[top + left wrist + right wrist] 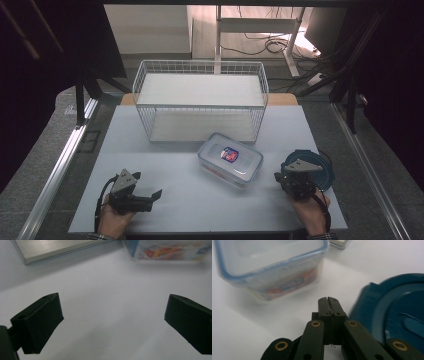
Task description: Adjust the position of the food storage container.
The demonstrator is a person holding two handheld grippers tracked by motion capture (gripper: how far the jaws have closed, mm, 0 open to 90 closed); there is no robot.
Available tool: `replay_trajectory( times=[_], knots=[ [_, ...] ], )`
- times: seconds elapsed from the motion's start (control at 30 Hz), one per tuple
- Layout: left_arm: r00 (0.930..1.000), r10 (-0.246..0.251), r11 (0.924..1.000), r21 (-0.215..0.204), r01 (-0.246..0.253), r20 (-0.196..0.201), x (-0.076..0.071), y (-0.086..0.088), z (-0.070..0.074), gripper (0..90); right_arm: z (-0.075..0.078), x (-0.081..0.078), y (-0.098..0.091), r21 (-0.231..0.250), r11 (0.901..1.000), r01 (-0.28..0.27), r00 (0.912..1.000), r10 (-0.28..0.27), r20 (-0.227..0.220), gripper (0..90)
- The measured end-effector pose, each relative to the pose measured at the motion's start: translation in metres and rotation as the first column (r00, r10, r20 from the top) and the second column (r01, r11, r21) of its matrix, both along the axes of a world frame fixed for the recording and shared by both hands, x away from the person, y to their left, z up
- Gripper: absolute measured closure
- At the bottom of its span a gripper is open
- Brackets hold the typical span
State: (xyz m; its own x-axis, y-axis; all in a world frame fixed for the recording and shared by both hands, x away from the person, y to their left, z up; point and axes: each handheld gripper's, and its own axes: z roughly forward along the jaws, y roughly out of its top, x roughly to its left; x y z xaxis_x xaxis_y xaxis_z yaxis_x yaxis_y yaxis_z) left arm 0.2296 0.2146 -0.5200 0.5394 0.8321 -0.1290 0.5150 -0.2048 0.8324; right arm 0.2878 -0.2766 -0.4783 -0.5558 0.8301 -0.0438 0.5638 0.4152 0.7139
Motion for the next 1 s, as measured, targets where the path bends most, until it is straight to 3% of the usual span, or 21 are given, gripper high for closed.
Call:
replay_trajectory(
  times=[0.07,0.17,0.2,0.27,0.3,0.33,0.37,0.4,0.5,0.57,0.6,0.63,0.77,1.0],
  knots=[
    [0.9997,-0.013,0.9981,-0.060,0.012,-0.019,0.015,-0.003,0.008,5.2,-0.001,0.003,0.007,0.014,0.9999,-0.006,0.9999,0.006,-0.015,89.2],
    [0.9996,-0.014,0.9996,-0.026,0.013,-0.025,0.026,-0.011,0.013,19.6,-0.002,0.006,0.014,0.019,0.9998,-0.011,0.9996,0.011,-0.024,89.2],
    [0.9993,-0.016,0.9998,-0.009,0.016,-0.035,0.032,-0.015,0.014,19.6,-0.002,0.008,0.018,0.015,0.9998,-0.013,0.9996,0.014,-0.026,89.2],
    [0.9961,-0.043,0.9988,-0.027,0.041,-0.077,0.047,-0.024,0.012,31.5,-0.002,0.013,0.026,0.000,1.0000,-0.008,0.9996,0.008,-0.029,89.1],
    [0.9939,-0.061,0.9975,-0.042,0.058,-0.092,0.053,-0.027,0.010,44.2,-0.001,0.017,0.030,-0.012,0.9999,-0.003,0.9997,0.002,-0.026,89.2],
    [0.9927,-0.065,0.9971,-0.046,0.061,-0.102,0.058,-0.030,0.009,49.7,-0.001,0.018,0.032,-0.017,0.9999,0.004,0.9996,-0.005,-0.028,89.2],
    [0.9914,-0.075,0.9966,-0.043,0.071,-0.107,0.064,-0.034,0.008,49.7,-0.001,0.018,0.032,-0.017,0.9999,0.004,0.9996,-0.005,-0.028,89.2],
    [0.9897,-0.098,0.9944,-0.049,0.093,-0.104,0.076,-0.041,0.006,61.1,-0.001,0.023,0.034,-0.029,0.9993,0.023,0.9992,-0.024,-0.033,89.1],
    [0.9900,-0.108,0.9930,-0.058,0.103,-0.091,0.088,-0.049,0.007,76.6,-0.002,0.026,0.036,-0.036,0.9988,0.033,0.9987,-0.034,-0.037,89.2],
    [0.9898,-0.119,0.9907,-0.076,0.113,-0.079,0.099,-0.055,0.008,80.8,-0.003,0.029,0.040,-0.047,0.9982,0.038,0.9985,-0.040,-0.038,89.2],
    [0.9899,-0.120,0.9900,-0.083,0.114,-0.075,0.109,-0.062,0.009,85.0,-0.004,0.031,0.044,-0.084,0.9956,0.041,0.9983,-0.044,-0.038,89.2],
    [0.9899,-0.120,0.9900,-0.083,0.114,-0.075,0.109,-0.062,0.009,86.0,-0.005,0.032,0.045,-0.088,0.9953,0.040,0.9982,-0.044,-0.040,89.2],
    [0.9873,-0.136,0.9901,-0.047,0.132,-0.083,0.131,-0.079,0.008,87.9,-0.008,0.037,0.049,-0.101,0.9939,0.043,0.9977,-0.048,-0.047,89.1],
    [0.9840,-0.137,0.9901,-0.044,0.133,-0.114,0.138,-0.085,0.002,89.5,-0.010,0.046,0.061,-0.088,0.9954,0.038,0.9977,-0.043,-0.053,89.2]
  ],
)
